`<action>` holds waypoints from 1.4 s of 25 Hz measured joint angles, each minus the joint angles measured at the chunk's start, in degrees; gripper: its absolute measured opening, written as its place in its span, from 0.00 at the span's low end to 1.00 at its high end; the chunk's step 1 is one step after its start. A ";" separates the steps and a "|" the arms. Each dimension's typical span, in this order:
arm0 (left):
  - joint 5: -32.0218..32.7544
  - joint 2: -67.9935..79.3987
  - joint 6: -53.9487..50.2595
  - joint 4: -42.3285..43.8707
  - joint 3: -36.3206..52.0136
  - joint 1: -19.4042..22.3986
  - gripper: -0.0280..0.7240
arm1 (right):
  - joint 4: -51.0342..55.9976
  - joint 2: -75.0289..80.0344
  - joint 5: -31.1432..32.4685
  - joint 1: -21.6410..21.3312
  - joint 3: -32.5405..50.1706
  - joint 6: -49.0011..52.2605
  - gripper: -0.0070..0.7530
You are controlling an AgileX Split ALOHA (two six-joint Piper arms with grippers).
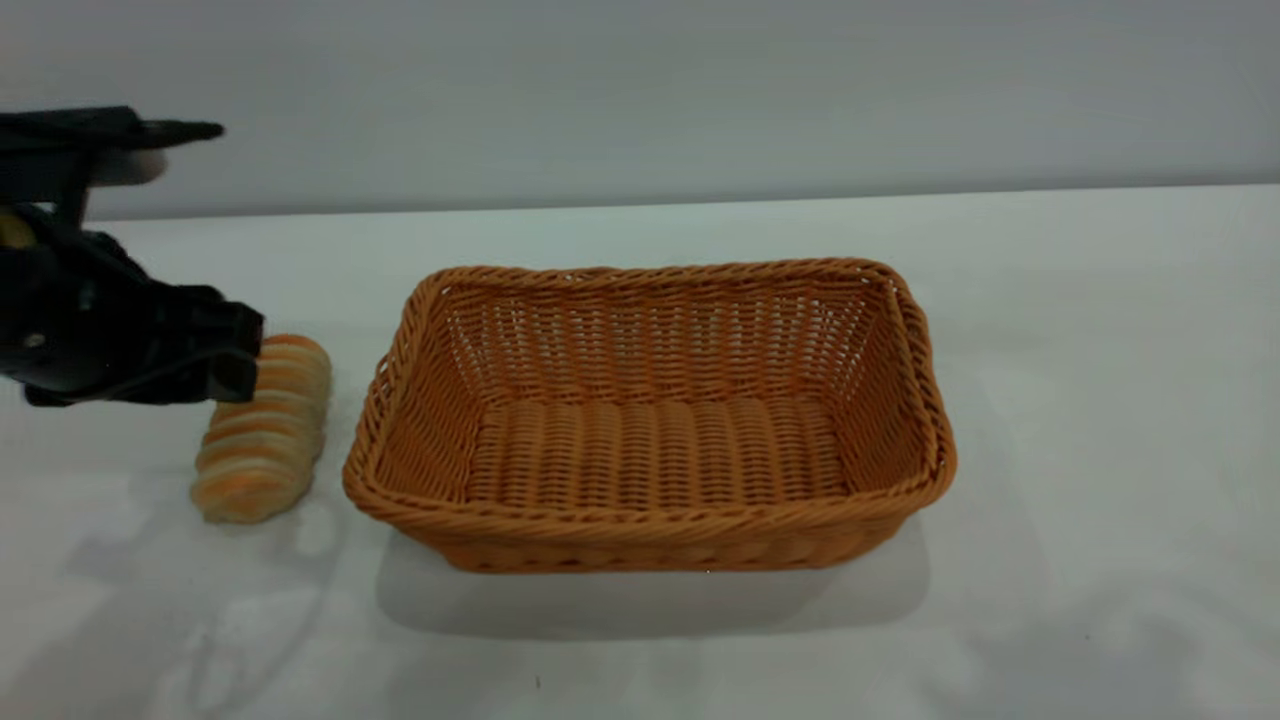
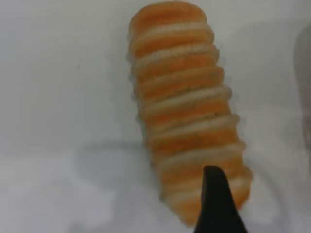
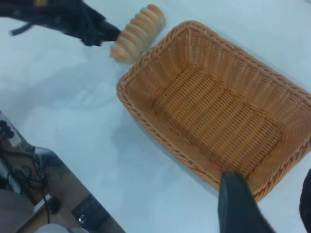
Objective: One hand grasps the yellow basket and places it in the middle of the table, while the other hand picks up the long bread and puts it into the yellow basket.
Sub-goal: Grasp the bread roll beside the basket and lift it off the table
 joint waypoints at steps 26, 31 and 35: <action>-11.24 17.44 -3.45 0.91 -5.22 6.56 0.72 | -0.06 -5.24 4.68 0.00 0.00 1.19 0.48; -16.13 19.35 -10.32 5.99 -5.81 6.56 0.71 | -0.06 -5.24 4.68 0.00 0.00 1.19 0.48; -17.36 20.01 -13.21 7.54 -5.88 6.56 0.56 | -0.06 -5.24 4.68 0.00 0.00 1.19 0.47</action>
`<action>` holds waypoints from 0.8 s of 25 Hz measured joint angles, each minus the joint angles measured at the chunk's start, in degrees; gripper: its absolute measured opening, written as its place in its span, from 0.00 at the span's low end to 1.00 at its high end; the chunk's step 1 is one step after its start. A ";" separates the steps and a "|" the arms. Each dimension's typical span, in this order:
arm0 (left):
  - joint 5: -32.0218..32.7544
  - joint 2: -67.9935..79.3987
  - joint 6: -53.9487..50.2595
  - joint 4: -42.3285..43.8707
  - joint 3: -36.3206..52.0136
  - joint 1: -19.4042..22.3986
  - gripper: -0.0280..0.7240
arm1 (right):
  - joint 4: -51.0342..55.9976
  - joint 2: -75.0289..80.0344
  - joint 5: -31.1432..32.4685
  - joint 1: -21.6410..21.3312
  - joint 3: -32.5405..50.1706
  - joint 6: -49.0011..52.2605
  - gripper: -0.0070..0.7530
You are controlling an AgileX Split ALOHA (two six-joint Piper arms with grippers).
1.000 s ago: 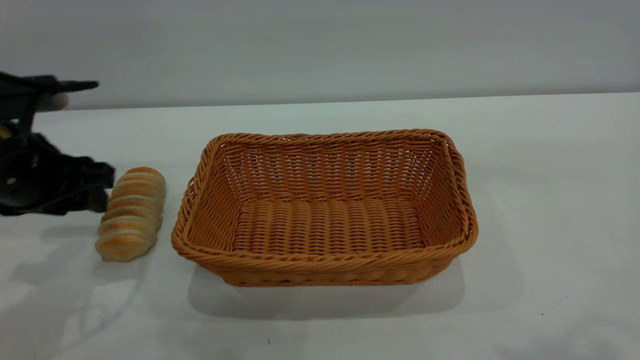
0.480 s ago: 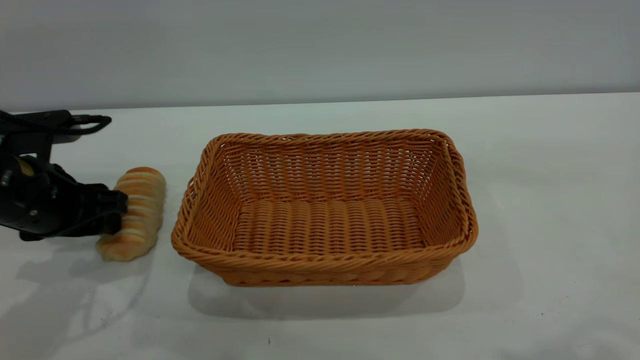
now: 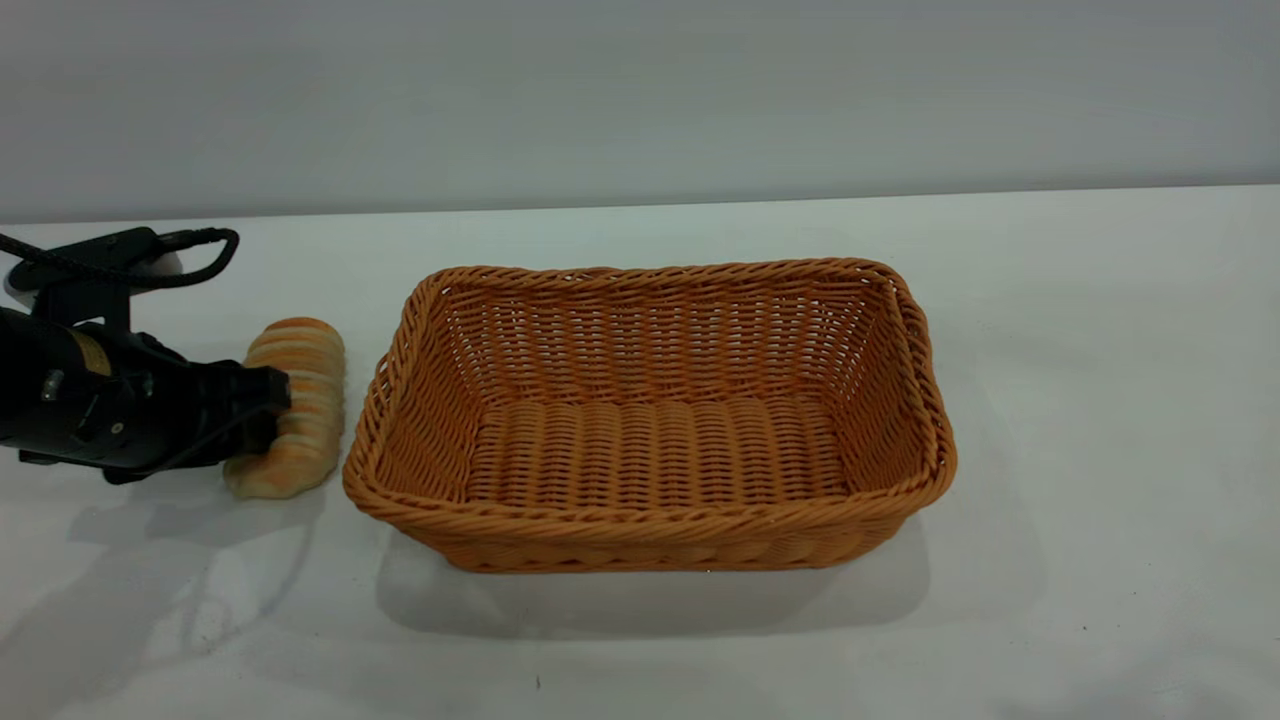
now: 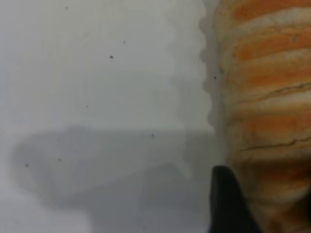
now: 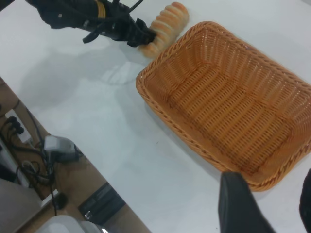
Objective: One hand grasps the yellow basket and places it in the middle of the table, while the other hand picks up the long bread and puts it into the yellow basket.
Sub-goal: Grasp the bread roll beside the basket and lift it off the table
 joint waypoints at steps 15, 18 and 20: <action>1.80 -4.45 -0.08 2.38 0.37 0.00 0.07 | 0.00 0.00 0.00 0.00 0.00 0.00 0.47; 3.38 -9.99 -2.31 6.43 0.37 -0.07 0.07 | 0.00 0.00 0.00 0.00 0.00 0.00 0.47; 3.66 -14.09 -5.99 10.21 0.37 -0.20 0.07 | 0.00 0.00 0.04 0.00 0.00 0.00 0.47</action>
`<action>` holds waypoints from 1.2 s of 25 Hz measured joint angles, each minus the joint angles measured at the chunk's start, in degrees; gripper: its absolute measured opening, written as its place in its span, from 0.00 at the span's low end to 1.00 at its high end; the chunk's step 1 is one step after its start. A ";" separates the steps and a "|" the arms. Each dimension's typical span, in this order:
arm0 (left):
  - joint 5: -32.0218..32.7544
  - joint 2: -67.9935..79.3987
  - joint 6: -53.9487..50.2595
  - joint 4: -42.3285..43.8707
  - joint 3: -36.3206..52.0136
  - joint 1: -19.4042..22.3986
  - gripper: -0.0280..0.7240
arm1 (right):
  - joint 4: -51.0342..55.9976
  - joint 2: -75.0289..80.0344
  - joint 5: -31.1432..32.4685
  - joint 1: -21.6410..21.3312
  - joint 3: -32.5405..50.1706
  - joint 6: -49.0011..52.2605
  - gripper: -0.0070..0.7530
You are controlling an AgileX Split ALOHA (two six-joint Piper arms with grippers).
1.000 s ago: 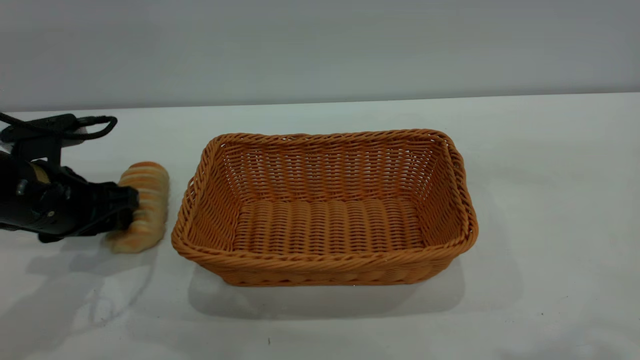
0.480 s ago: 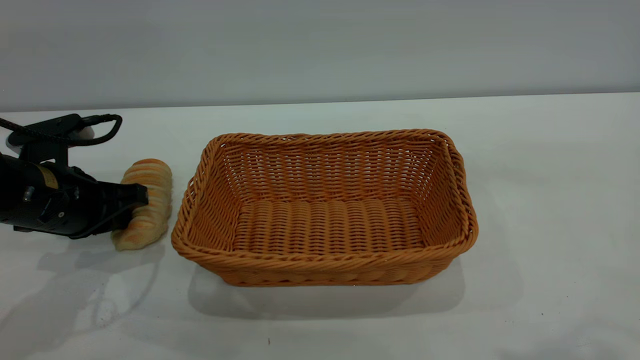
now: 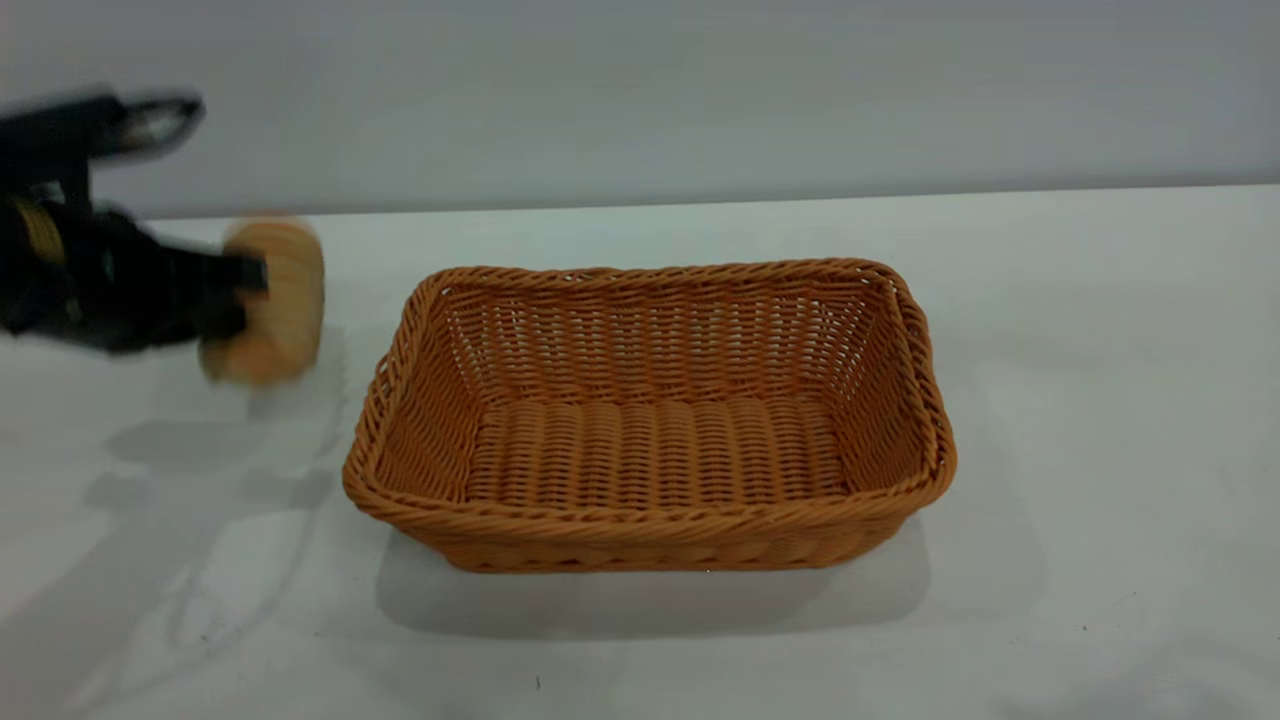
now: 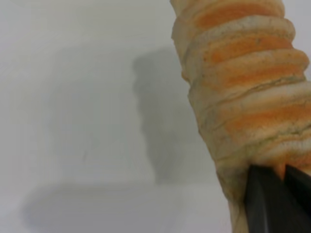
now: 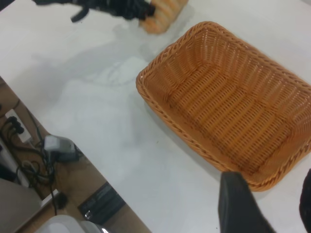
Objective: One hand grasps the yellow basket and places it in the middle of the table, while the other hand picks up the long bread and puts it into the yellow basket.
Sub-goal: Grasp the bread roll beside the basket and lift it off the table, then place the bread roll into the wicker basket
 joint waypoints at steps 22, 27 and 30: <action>-2.93 -1.45 -11.84 14.45 -1.45 -20.74 0.07 | 0.97 -0.23 0.03 0.00 0.00 -0.05 0.46; -2.70 1.00 -11.36 14.45 -2.16 -20.85 0.12 | 1.14 -0.64 0.07 0.00 0.00 -0.05 0.46; -3.02 1.25 -9.25 13.24 -2.27 -20.85 0.26 | 1.21 -0.64 0.14 0.00 0.00 -0.05 0.46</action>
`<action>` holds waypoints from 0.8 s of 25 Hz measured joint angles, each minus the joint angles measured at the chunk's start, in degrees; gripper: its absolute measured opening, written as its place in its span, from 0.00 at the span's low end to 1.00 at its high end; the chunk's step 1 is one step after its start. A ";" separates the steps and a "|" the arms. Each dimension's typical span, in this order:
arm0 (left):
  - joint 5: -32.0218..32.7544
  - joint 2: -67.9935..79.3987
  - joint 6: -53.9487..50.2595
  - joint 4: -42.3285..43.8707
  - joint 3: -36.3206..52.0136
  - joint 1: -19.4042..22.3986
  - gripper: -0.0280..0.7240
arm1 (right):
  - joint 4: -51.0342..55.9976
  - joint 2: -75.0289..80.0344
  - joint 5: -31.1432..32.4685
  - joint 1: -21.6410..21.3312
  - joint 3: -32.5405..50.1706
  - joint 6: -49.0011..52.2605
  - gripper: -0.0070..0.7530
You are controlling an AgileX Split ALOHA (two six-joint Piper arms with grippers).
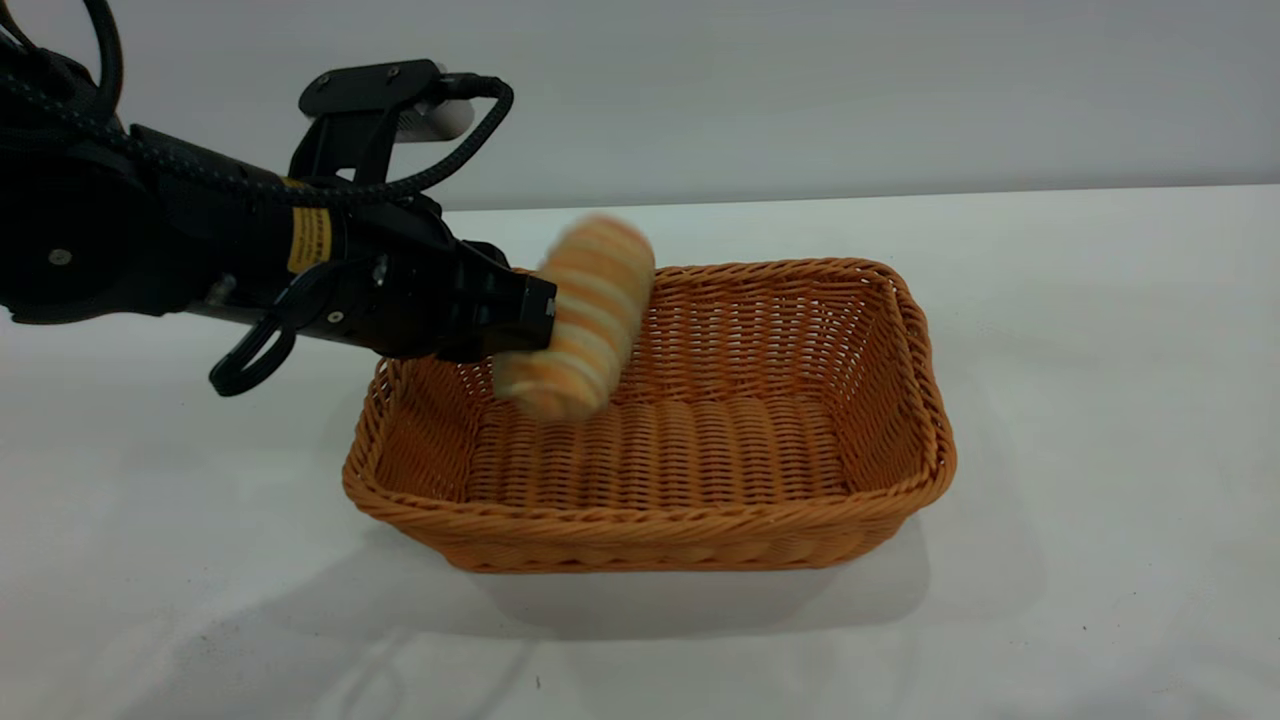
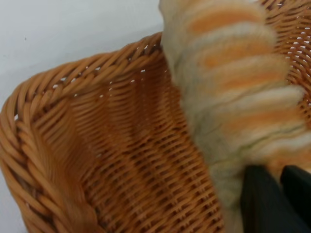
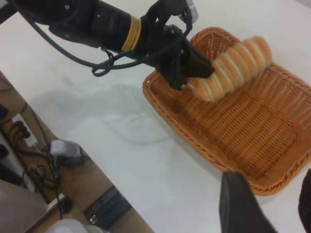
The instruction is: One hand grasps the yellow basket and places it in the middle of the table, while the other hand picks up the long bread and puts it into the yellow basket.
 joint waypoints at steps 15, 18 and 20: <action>11.85 -9.93 12.58 -4.51 0.00 0.00 0.74 | -1.75 -0.61 1.46 0.00 0.00 0.00 0.46; 22.42 -17.65 13.29 -2.46 0.00 0.00 0.70 | -3.63 -2.52 1.50 0.00 0.00 0.30 0.46; 30.10 -23.09 13.49 -2.27 0.00 0.00 0.67 | -5.87 -4.50 1.69 0.00 0.00 1.56 0.46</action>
